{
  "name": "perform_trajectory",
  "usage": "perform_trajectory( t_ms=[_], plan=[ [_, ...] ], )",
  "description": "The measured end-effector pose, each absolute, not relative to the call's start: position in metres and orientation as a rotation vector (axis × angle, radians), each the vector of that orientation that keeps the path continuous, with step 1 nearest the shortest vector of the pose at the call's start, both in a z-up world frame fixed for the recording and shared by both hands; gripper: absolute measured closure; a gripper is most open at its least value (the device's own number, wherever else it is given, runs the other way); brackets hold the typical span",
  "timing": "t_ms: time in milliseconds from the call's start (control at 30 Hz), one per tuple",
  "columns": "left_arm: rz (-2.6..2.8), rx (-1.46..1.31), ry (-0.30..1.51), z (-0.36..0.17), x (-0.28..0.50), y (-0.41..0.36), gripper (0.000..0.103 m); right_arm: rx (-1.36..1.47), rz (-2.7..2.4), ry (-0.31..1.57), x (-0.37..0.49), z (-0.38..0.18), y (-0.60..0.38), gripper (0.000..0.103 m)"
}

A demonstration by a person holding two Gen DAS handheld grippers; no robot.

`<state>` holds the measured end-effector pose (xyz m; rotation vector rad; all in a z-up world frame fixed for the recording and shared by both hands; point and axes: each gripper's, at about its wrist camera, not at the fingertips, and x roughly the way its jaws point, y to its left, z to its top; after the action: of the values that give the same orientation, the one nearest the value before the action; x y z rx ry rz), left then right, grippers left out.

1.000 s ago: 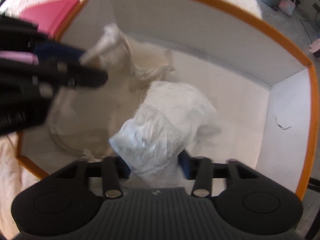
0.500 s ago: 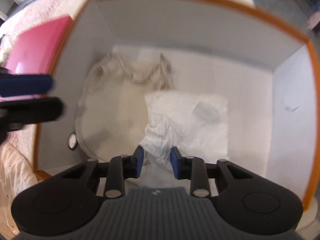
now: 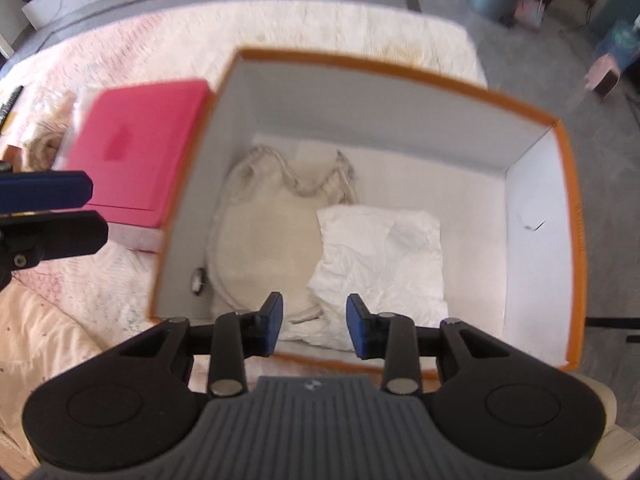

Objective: Organize soft objects
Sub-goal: 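Move both tools back over the remaining items on the bed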

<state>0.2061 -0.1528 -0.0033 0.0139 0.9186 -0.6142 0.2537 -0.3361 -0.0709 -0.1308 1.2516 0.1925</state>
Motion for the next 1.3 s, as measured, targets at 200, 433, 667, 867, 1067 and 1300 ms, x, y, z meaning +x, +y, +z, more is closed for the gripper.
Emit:
perform_trajectory(
  t_ms=[200, 433, 667, 867, 1067, 1300],
  plan=[
    [-0.55, -0.015, 0.825, 0.015, 0.165, -0.118, 0.073, -0.104, 0.196, 1.072, 0.204, -0.021, -0.308, 0.068],
    [-0.442, -0.055, 0.738, 0.016, 0.125, -0.073, 0.076, -0.066, 0.241, 0.852, 0.146, 0.001, -0.251, 0.068],
    [-0.278, -0.07, 0.71, -0.002, 0.097, -0.027, 0.076, 0.029, 0.299, 0.701, 0.104, -0.02, -0.194, 0.068],
    [-0.183, -0.095, 0.722, -0.025, 0.083, 0.024, 0.076, 0.054, 0.324, 0.747, 0.103, -0.044, -0.148, 0.068],
    [-0.059, -0.068, 0.738, -0.048, 0.082, 0.065, 0.076, 0.017, 0.343, 0.785, 0.117, -0.074, -0.116, 0.06],
    [0.034, 0.008, 0.793, -0.068, 0.107, 0.091, 0.059, -0.046, 0.368, 0.81, 0.151, -0.096, -0.086, 0.053]
  ],
)
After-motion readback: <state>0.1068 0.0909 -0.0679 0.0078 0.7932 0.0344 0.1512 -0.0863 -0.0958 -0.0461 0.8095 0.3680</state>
